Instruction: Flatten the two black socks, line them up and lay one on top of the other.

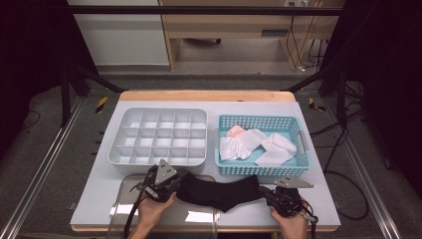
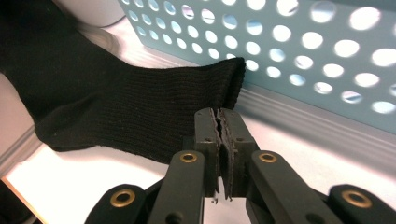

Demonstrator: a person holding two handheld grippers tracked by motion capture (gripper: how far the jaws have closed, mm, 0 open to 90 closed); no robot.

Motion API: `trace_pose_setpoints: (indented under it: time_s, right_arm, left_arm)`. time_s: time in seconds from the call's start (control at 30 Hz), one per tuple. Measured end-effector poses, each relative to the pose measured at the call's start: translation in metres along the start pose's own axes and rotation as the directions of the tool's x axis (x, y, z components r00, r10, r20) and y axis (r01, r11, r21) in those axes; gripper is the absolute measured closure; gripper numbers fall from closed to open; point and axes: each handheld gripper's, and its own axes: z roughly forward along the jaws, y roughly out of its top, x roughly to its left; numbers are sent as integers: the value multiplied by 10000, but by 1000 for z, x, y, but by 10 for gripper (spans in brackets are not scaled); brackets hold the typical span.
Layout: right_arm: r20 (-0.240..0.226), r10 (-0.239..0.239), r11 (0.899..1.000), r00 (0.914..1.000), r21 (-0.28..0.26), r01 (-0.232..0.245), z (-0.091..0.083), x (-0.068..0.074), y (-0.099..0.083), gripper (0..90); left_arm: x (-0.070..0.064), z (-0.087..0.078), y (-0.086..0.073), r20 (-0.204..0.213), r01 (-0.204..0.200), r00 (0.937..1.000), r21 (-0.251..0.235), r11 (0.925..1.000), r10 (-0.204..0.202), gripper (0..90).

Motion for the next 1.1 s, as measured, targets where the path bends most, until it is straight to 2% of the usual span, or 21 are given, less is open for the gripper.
trace_pose_setpoints:
  time_s: [0.03,0.07,0.13,0.2,0.27,0.37,0.47,0.57,0.63,0.77,0.83,0.97,1.03,1.1]
  right_arm:
    - [42,2,10000,10000,3,-2,-1,0,0,867]
    - [138,77,10000,9999,-31,-77,-2,-1,0,868]
    - [198,72,9999,9998,-140,-69,-4,-3,0,864]
    - [135,136,9998,9998,-157,-134,-2,-4,1,841]
    - [-92,139,9998,9999,109,-138,2,-3,1,768]
    - [-137,153,9986,9998,499,-146,11,0,-1,708]
    - [-133,210,9985,9997,506,-203,15,0,-4,670]
    - [-220,402,9983,9990,439,-392,14,-2,-7,662]
    - [-371,584,9974,9976,449,-567,16,-1,-10,661]
    - [-440,596,9975,9973,397,-579,19,4,-11,667]
    - [-272,438,9986,9987,299,-430,20,7,-12,698]
    - [-273,384,9987,9989,358,-374,21,15,-12,793]
    - [-301,552,9977,9980,419,-539,20,14,-11,804]
    - [-322,599,9977,9977,347,-588,17,10,-10,808]
  left_arm:
    - [1,3,-4,123,103,9999,128,9999,-104,872]
    - [1,4,-6,71,67,10000,196,9998,-69,872]
    - [2,6,-11,136,248,9996,475,9986,-254,867]
    - [3,6,-15,153,358,9992,849,9957,-372,826]
    - [3,4,-18,-105,415,9991,1056,9935,-406,729]
    - [4,1,-20,-292,650,9977,1225,9903,-619,652]
    - [2,2,-25,-509,658,9970,1439,9874,-591,597]
    - [2,2,-29,-593,872,9951,1441,9857,-794,577]
    - [2,2,-31,-567,1031,9938,1421,9845,-959,580]
    - [3,1,-33,-304,1331,9910,1309,9824,-1302,642]
    - [1,1,-34,-153,1316,9913,1315,9825,-1307,727]
    - [-1,2,-33,-230,1245,9922,1262,9842,-1225,825]
    - [0,0,-33,-227,1235,9923,1176,9854,-1216,840]
    - [2,-1,-32,-72,1373,9905,1051,9849,-1373,844]
